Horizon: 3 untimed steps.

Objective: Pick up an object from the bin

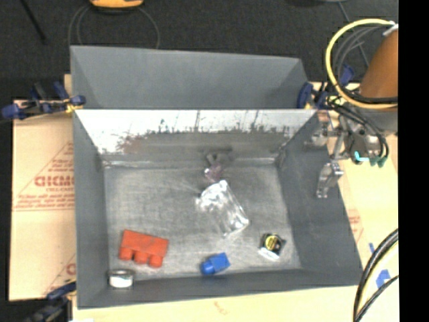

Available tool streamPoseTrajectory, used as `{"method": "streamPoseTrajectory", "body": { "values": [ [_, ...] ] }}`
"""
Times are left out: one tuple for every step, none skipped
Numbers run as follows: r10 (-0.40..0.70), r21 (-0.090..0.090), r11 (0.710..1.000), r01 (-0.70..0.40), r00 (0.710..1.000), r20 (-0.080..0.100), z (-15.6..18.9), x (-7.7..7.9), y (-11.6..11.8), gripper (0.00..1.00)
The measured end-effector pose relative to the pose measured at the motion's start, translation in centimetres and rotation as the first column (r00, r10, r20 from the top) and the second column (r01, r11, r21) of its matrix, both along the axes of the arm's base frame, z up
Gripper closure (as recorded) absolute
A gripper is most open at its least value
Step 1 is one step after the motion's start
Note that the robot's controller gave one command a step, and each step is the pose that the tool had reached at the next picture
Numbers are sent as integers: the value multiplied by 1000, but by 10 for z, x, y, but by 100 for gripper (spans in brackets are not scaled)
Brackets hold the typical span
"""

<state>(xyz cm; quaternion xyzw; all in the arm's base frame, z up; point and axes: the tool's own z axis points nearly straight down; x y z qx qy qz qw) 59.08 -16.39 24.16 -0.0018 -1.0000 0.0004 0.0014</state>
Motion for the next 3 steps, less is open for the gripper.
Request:
{"method": "streamPoseTrajectory", "body": {
  "values": [
    [266,3,964,-266,964,1,-150,-43,64,0],
    [183,-3,983,-183,983,15,-167,-31,179,0],
    [86,-2,996,-86,996,8,-168,-11,204,0]
  ]
}}
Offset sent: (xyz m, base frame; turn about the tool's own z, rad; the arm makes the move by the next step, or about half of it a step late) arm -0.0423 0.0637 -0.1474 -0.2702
